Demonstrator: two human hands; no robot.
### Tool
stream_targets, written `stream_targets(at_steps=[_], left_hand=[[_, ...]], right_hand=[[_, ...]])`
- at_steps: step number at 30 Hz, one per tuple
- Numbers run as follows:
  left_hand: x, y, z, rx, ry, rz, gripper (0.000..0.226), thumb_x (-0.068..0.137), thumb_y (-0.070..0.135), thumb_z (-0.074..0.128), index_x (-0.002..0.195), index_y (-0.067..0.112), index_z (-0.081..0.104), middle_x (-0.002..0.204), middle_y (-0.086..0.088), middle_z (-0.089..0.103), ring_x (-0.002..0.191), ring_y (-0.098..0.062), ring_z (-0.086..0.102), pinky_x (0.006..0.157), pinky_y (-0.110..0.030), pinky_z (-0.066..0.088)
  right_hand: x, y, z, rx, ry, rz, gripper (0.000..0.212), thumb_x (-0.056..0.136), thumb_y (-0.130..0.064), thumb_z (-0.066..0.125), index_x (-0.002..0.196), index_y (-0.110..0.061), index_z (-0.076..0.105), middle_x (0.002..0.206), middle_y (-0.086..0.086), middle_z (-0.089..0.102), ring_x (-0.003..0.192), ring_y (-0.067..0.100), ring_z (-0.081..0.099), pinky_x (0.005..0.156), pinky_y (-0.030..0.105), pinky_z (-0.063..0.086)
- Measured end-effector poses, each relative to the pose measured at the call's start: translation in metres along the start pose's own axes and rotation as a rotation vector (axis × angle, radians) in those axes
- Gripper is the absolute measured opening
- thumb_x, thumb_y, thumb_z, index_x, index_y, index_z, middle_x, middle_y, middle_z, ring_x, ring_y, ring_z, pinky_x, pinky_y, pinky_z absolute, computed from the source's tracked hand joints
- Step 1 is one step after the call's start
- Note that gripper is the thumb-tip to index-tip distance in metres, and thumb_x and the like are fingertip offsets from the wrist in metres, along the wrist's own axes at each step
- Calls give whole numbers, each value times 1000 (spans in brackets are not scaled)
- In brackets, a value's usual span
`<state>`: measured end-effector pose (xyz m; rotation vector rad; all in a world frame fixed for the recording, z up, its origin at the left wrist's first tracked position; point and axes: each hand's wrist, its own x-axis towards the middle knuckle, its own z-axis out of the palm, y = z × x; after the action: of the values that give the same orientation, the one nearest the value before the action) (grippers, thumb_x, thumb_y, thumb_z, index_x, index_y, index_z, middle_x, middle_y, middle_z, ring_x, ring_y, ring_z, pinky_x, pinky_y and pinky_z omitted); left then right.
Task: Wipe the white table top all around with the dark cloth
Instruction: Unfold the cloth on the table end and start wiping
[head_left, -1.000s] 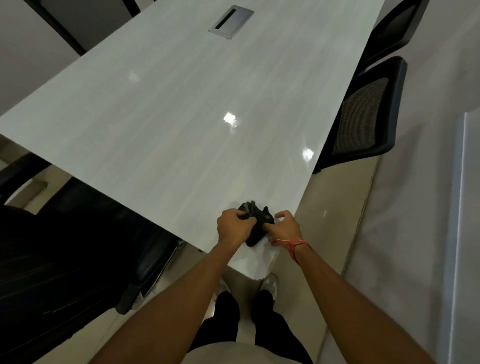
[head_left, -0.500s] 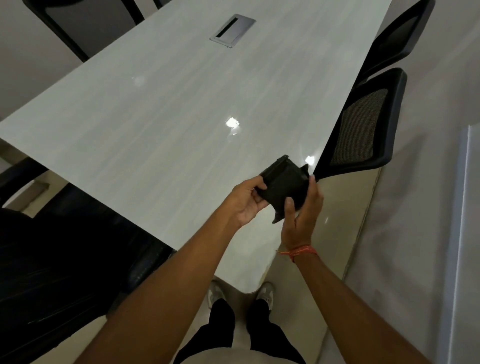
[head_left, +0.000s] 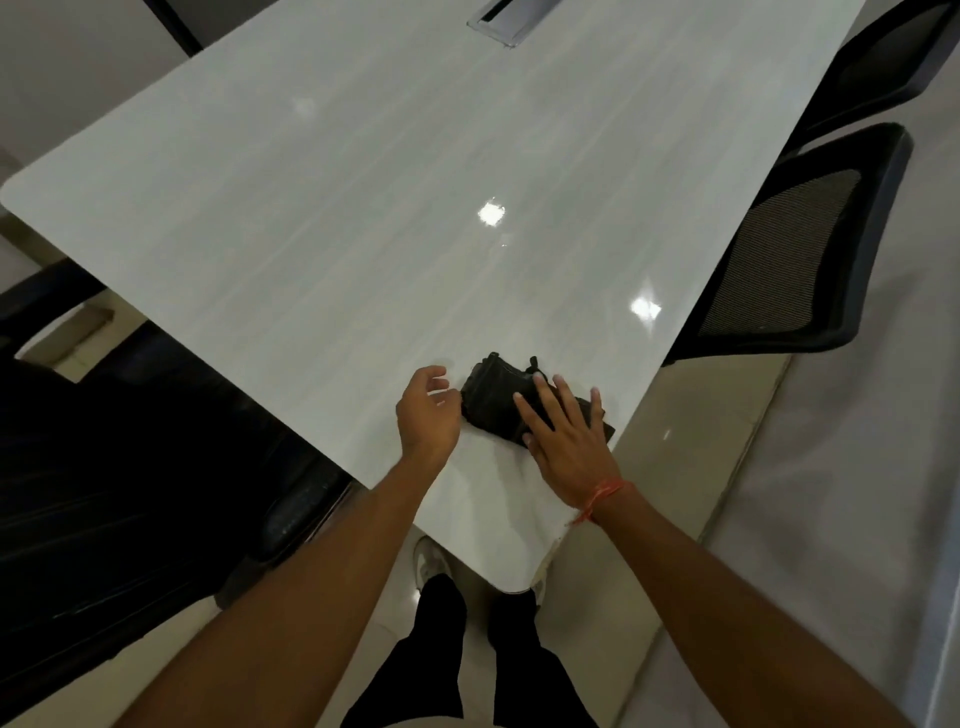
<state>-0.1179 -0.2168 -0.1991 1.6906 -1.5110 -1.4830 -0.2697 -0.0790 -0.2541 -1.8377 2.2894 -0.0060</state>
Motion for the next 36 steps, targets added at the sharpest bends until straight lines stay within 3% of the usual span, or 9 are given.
stream_targets(at_steps=[5,9,13,19,23,26,29,33,36], left_hand=[[14,-11,9,111,-62,203,31,95,2,56,124,12,60,122,-1,63,116,-13,58,98,-27,48],[33,-20,15,251,-96,371,29,97,8,57,125,11,60,127,-5,63,124,-18,54,108,-30,42],[52,-35,16,324,-123,502,30,98,14,56,128,9,60,136,-10,59,144,-29,34,118,-42,33],[89,-36,-3,341,-111,517,39,99,24,48,133,7,56,140,-13,55,147,-32,29,115,-52,34],[95,-40,-15,346,-95,490,42,101,28,44,137,7,52,144,-11,52,148,-31,26,117,-52,32],[93,-38,-16,327,-79,454,42,102,30,40,137,10,51,145,-9,51,150,-29,22,116,-54,31],[91,-35,-10,319,-84,474,43,102,31,39,138,10,51,145,-9,51,150,-29,23,117,-56,29],[89,-37,2,323,-111,508,41,103,26,41,138,8,51,147,-11,50,149,-29,24,124,-48,15],[86,-45,0,303,-97,512,41,104,26,39,140,10,50,149,-9,48,151,-25,22,125,-34,6]], right_hand=[[35,1,16,-2,-38,-121,56,105,-44,24,158,-29,16,167,5,9,153,33,1,121,59,11],[20,-9,22,79,21,36,55,105,-42,26,158,-27,19,166,5,13,154,29,1,122,57,11],[15,11,17,53,-17,204,58,103,-47,18,158,-27,19,166,5,13,153,31,6,120,62,7],[122,37,0,97,38,479,59,104,-41,22,159,-24,9,167,9,4,152,36,-4,119,63,4],[129,-36,15,107,46,247,60,102,-42,30,158,-23,18,166,12,9,152,39,2,118,62,11],[64,-86,26,124,-18,-20,59,104,-42,31,158,-26,16,167,8,5,153,36,-4,119,62,10],[-9,-76,28,96,-56,-98,59,104,-42,32,159,-29,14,167,6,6,153,33,-2,121,60,6],[-36,5,20,18,-46,146,61,98,-40,33,157,-28,22,164,11,19,151,36,12,113,66,23],[34,60,3,23,-16,404,61,100,-42,22,158,-23,18,165,12,16,152,37,9,117,64,15]])
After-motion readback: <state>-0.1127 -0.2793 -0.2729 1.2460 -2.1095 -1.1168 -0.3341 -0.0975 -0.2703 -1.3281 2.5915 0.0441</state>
